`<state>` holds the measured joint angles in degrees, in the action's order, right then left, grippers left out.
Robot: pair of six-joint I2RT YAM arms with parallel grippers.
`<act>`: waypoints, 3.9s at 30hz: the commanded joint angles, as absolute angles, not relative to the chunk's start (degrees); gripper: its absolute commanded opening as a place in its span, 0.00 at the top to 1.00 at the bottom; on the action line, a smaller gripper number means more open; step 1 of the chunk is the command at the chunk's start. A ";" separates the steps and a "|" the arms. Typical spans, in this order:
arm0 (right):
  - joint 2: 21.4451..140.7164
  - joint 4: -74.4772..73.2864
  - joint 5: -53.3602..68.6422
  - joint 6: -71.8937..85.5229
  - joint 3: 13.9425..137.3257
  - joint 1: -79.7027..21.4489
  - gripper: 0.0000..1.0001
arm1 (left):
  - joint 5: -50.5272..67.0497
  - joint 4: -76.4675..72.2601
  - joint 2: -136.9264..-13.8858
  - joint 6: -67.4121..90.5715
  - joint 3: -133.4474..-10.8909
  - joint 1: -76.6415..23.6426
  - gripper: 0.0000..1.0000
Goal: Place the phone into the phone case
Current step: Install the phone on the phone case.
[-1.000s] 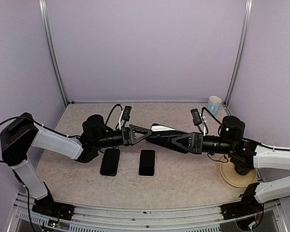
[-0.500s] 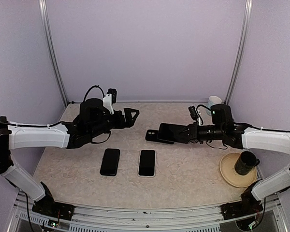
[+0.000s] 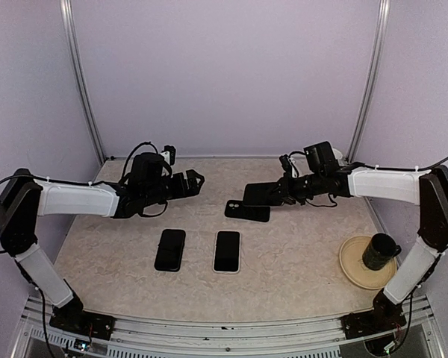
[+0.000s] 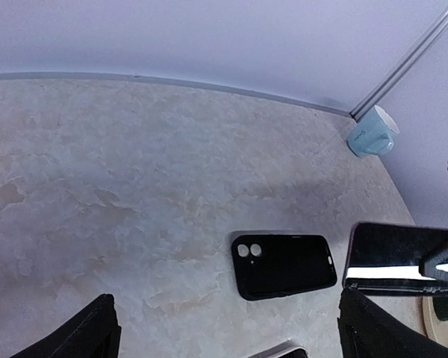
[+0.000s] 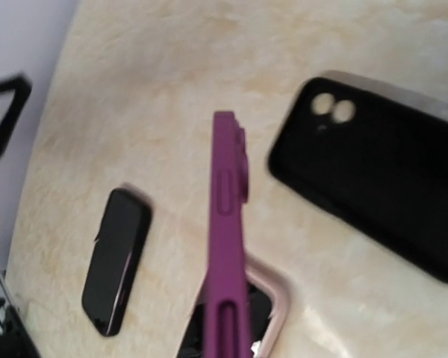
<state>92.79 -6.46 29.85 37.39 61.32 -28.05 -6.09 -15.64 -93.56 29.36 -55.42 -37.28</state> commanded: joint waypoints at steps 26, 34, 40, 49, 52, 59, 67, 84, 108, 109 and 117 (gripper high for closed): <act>121.12 -19.75 51.52 42.02 88.26 -21.66 1.00 | 18.72 -24.40 -117.66 36.77 -70.43 -35.68 0.01; 122.67 -18.83 52.47 43.24 88.85 -21.63 1.00 | 20.90 -26.63 -120.34 38.97 -71.16 -35.68 0.01; 123.56 -18.60 52.64 43.59 89.55 -21.65 1.00 | 21.33 -27.49 -122.14 40.00 -72.24 -35.68 0.01; 125.01 -18.31 53.23 43.92 90.59 -21.62 1.00 | 22.27 -28.91 -124.94 41.73 -73.46 -35.77 0.01; 125.69 -18.51 53.41 44.02 91.32 -21.62 1.00 | 22.67 -29.45 -125.69 42.36 -73.73 -35.85 0.01; 127.34 -18.40 54.19 44.32 92.07 -21.29 1.00 | 23.61 -30.77 -127.06 43.24 -74.28 -36.16 0.01; 128.22 -17.68 55.38 45.01 92.15 -21.09 1.00 | 23.82 -30.74 -128.53 43.40 -74.92 -36.46 0.01; 130.30 -16.24 57.41 45.85 90.35 -21.09 1.00 | 25.30 -31.23 -131.30 44.62 -76.00 -37.74 0.01; 132.22 -9.16 59.66 48.52 87.99 -22.08 1.00 | 26.26 -31.46 -132.01 45.19 -76.18 -38.32 0.01; 132.35 -9.11 59.74 48.52 87.98 -22.14 1.00 | 26.27 -31.46 -132.08 45.24 -76.28 -38.32 0.01; 133.10 -7.79 60.07 48.78 88.04 -22.44 1.00 | 26.82 -31.47 -132.44 45.69 -76.87 -38.41 0.01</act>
<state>131.33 -9.17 58.89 48.14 88.29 -21.19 24.21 -30.72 -129.93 44.99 -75.31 -37.26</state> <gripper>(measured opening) 0.052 0.988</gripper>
